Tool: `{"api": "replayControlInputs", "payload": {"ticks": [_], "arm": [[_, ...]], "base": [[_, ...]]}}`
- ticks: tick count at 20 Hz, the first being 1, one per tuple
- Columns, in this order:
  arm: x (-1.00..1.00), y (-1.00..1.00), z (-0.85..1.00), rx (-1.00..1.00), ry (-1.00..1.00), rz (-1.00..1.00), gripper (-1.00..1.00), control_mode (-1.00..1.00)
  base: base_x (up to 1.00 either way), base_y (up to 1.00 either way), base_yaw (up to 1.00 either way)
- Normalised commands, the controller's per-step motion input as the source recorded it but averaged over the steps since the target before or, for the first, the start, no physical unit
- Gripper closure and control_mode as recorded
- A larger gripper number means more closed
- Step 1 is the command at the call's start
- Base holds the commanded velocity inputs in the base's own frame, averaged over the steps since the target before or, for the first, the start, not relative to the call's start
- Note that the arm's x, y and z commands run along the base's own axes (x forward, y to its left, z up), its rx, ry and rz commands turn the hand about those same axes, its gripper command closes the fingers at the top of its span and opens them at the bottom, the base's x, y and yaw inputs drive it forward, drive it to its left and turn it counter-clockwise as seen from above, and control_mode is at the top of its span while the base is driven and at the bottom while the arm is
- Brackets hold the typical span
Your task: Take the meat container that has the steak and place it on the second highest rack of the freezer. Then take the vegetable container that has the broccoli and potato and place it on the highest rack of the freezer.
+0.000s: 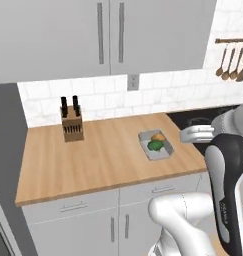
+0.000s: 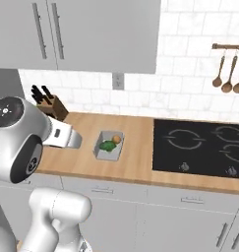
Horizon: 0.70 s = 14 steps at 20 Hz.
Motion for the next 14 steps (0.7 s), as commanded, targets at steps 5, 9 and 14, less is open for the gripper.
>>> {"api": "replayControlInputs", "payload": {"ticks": [5,9,14], "arm": [[0.00,0.00,0.00,0.00,0.00,0.00,-1.00,1.00],[0.00,0.00,0.00,0.00,0.00,0.00,-1.00,1.00],[0.00,0.00,0.00,0.00,0.00,0.00,-1.00,1.00]], "base": [[0.46,-0.45,0.15],[0.38,-0.24,-0.09],[0.00,0.00,0.00]]}}
